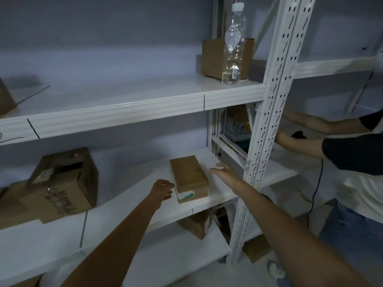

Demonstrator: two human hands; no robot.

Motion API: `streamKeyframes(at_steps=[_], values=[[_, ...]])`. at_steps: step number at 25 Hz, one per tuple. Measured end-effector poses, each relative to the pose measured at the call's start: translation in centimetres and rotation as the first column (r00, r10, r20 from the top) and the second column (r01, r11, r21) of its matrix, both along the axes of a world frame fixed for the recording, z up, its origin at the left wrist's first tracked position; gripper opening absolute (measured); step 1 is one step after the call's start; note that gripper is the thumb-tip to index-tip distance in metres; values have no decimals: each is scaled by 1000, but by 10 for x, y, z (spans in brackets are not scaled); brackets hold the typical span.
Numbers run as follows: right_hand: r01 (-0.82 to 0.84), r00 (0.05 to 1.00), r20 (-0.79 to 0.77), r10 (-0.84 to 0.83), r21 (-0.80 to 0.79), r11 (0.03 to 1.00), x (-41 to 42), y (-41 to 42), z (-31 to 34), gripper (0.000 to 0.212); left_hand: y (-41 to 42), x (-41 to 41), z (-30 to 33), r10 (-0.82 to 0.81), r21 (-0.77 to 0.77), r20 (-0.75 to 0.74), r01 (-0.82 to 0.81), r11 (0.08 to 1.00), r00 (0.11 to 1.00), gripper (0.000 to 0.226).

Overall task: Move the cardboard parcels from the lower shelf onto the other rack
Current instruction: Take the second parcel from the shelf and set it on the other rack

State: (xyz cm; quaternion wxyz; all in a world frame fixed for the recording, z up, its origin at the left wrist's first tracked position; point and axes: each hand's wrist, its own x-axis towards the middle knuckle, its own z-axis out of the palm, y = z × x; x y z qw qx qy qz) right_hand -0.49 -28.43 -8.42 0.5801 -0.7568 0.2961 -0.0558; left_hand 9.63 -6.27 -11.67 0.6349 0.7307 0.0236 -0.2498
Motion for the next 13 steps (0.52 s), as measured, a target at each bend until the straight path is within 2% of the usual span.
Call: streamKeyframes(at_steps=[3,7,10,13], values=[[-83,995,-68,77,-86,993,31,-9,-14,55,-19,21,-18,28,73,-41,-25,997,999,12],[-180,974,-167,150,-182,967,73,-16,-34,70,-39,55,-45,52,129,-115,-37,991,992,23],[-186,959,-246,144,-156,970,95,-19,-51,73,-50,68,-68,36,161,-193,-5,987,980,60],[-216,934,-310,177,-98,971,109,-21,-75,74,-59,73,-88,0,132,-247,34,991,969,65]])
